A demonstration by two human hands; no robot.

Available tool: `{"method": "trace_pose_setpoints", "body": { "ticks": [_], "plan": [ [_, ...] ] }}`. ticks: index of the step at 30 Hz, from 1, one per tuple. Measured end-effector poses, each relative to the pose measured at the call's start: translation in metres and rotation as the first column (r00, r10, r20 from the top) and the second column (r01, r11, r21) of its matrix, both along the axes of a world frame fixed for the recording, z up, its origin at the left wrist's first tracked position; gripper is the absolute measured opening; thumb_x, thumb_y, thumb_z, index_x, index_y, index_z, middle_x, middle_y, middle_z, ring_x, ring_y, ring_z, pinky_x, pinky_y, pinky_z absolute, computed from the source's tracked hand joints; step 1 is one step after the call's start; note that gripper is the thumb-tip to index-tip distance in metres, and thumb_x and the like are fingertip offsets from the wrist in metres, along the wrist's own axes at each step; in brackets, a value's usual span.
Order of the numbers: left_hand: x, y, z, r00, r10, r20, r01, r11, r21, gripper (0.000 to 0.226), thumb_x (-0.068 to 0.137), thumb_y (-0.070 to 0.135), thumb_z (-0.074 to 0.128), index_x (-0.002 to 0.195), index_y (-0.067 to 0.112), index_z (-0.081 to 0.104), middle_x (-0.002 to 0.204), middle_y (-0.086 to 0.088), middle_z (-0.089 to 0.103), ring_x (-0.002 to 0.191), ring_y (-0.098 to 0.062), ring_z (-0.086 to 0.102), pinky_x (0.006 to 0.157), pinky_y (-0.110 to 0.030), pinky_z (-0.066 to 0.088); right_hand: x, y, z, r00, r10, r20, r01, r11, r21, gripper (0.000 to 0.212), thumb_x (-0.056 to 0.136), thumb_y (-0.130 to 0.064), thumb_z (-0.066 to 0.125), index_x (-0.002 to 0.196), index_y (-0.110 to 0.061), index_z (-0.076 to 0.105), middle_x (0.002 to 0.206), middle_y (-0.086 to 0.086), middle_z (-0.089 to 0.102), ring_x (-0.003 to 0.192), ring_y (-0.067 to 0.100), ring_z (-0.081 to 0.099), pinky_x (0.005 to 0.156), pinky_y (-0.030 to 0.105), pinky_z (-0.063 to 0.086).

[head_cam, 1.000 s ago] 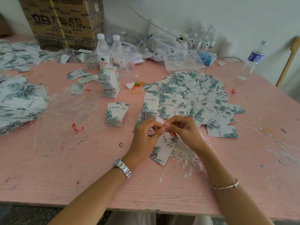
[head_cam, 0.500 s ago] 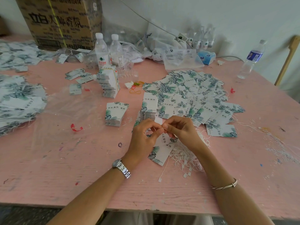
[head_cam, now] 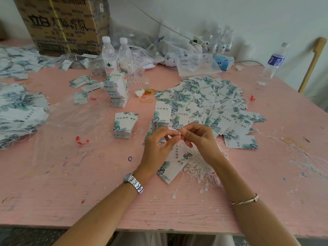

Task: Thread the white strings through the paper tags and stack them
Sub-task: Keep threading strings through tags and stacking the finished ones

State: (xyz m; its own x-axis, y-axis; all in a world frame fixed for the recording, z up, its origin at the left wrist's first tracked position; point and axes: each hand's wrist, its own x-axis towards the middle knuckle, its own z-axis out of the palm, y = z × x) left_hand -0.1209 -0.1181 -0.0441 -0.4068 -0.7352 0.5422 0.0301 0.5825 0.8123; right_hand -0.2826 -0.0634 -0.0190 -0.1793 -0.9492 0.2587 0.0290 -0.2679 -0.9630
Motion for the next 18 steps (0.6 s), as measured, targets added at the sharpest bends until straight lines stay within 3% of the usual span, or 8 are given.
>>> {"method": "trace_pose_setpoints", "body": {
  "ticks": [2, 5, 9, 13, 14, 16, 18],
  "plan": [
    [0.0, 0.0, -0.001, 1.0, 0.014, 0.005, -0.014, 1.0, 0.017, 0.017, 0.093, 0.023, 0.069, 0.109, 0.018, 0.073, 0.1, 0.007, 0.069, 0.09, -0.007, 0.062, 0.081, -0.017, 0.047, -0.002, 0.001, 0.001, 0.998, 0.009, 0.068, -0.01, 1.0, 0.003, 0.011, 0.089, -0.012, 0.067, 0.086, -0.003, 0.07, 0.069, 0.007, 0.064, 0.053, 0.013, 0.049, 0.051, 0.021, 0.039],
    [0.001, -0.002, -0.004, 0.996, 0.081, 0.039, -0.081, 0.997, -0.01, 0.02, 0.101, 0.018, 0.06, 0.116, 0.016, 0.073, 0.107, 0.004, 0.069, 0.101, -0.009, 0.063, 0.087, -0.032, 0.052, -0.005, 0.002, 0.003, 0.99, 0.026, 0.141, -0.029, 0.999, 0.016, 0.011, 0.089, -0.016, 0.068, 0.081, -0.009, 0.071, 0.066, 0.001, 0.065, 0.051, 0.008, 0.048, 0.05, 0.016, 0.039],
    [0.0, -0.001, -0.003, 0.989, 0.036, 0.145, -0.035, 0.999, -0.008, 0.028, 0.107, 0.02, 0.046, 0.126, 0.02, 0.067, 0.111, 0.007, 0.073, 0.107, -0.015, 0.064, 0.091, -0.047, 0.051, -0.006, 0.0, 0.007, 0.972, 0.031, 0.235, -0.041, 0.998, 0.038, 0.018, 0.089, -0.016, 0.064, 0.072, -0.013, 0.069, 0.062, 0.0, 0.059, 0.05, 0.009, 0.04, 0.052, 0.02, 0.026],
    [0.0, 0.0, -0.005, 0.973, -0.016, 0.232, 0.01, 1.0, 0.026, 0.033, 0.105, 0.022, 0.042, 0.13, 0.019, 0.064, 0.111, 0.004, 0.074, 0.106, -0.02, 0.067, 0.096, -0.057, 0.047, -0.008, 0.001, 0.01, 0.924, 0.044, 0.379, -0.047, 0.999, -0.001, 0.019, 0.09, -0.011, 0.06, 0.073, -0.012, 0.068, 0.068, 0.0, 0.063, 0.05, 0.007, 0.043, 0.052, 0.016, 0.037],
    [0.0, 0.0, -0.005, 0.972, -0.038, 0.234, 0.022, 0.997, 0.071, 0.032, 0.105, 0.023, 0.043, 0.129, 0.021, 0.064, 0.109, 0.004, 0.074, 0.105, -0.018, 0.068, 0.096, -0.054, 0.048, -0.009, 0.001, 0.01, 0.911, 0.041, 0.409, -0.041, 0.999, -0.008, 0.018, 0.092, -0.01, 0.059, 0.075, -0.011, 0.067, 0.069, 0.0, 0.063, 0.051, 0.006, 0.044, 0.053, 0.015, 0.039],
    [0.002, 0.0, -0.006, 0.974, -0.101, 0.204, 0.062, 0.981, 0.185, 0.028, 0.106, 0.022, 0.048, 0.127, 0.028, 0.064, 0.107, 0.008, 0.073, 0.102, -0.005, 0.068, 0.095, -0.032, 0.052, -0.01, 0.0, 0.011, 0.875, 0.01, 0.485, -0.008, 1.0, -0.006, 0.02, 0.092, -0.008, 0.056, 0.076, -0.01, 0.067, 0.068, 0.0, 0.062, 0.051, 0.006, 0.045, 0.053, 0.014, 0.041],
    [0.003, 0.0, -0.006, 0.976, -0.148, 0.159, 0.099, 0.955, 0.279, 0.026, 0.103, 0.022, 0.056, 0.123, 0.035, 0.065, 0.098, 0.016, 0.072, 0.097, 0.004, 0.066, 0.082, -0.013, 0.05, -0.013, -0.001, 0.01, 0.838, -0.017, 0.546, 0.026, 1.0, -0.008, 0.024, 0.091, -0.008, 0.054, 0.074, -0.012, 0.07, 0.068, 0.0, 0.062, 0.051, 0.005, 0.046, 0.052, 0.013, 0.041]
  ]
}}
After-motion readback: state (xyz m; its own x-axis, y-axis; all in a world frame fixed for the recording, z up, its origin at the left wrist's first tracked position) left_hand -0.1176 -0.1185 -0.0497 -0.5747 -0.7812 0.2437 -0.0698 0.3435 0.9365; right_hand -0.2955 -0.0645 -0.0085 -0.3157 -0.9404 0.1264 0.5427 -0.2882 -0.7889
